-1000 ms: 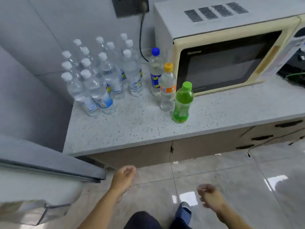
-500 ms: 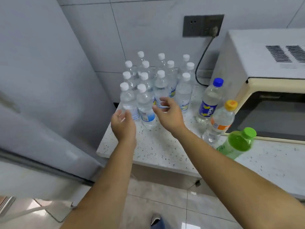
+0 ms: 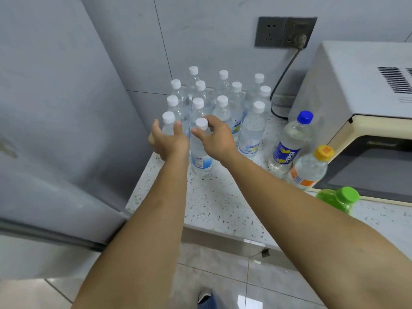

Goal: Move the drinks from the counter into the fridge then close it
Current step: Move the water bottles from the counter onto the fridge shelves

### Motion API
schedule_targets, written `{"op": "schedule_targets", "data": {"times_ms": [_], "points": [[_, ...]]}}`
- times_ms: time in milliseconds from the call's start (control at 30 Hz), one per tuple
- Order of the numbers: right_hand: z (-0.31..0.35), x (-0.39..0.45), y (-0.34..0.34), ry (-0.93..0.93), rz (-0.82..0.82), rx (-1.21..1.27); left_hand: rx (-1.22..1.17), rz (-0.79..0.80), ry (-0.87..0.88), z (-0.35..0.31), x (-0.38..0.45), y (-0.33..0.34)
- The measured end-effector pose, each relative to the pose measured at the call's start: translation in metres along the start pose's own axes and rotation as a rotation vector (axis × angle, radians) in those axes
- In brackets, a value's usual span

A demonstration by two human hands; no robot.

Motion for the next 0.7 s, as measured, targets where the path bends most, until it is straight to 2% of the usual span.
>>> {"op": "schedule_targets", "data": {"times_ms": [133,267,367,567,700], "points": [[-0.020,-0.015,-0.024,0.031,-0.011,0.089,0.053,0.064,-0.053,0.006,0.004,0.006],[-0.032,-0.032,-0.049,0.021,-0.056,0.140,0.010,0.002,0.099,-0.007,-0.015,0.004],[-0.032,-0.047,-0.065,-0.018,-0.119,0.175,-0.036,0.019,0.152,-0.010,-0.046,-0.006],[-0.052,-0.072,-0.101,0.006,-0.205,0.155,-0.023,0.223,0.286,-0.017,-0.094,-0.035],[-0.067,-0.090,-0.110,-0.070,-0.240,0.152,0.028,0.360,0.346,-0.002,-0.122,-0.035]]}}
Point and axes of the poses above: each hand's wrist, its own x-axis towards the middle knuckle, its own y-axis out of the palm, z = x × y, the point moved 5 cm from there along x, towards the middle knuckle, and after that the axes turned 15 degrees about y, right-handed, at the moved point
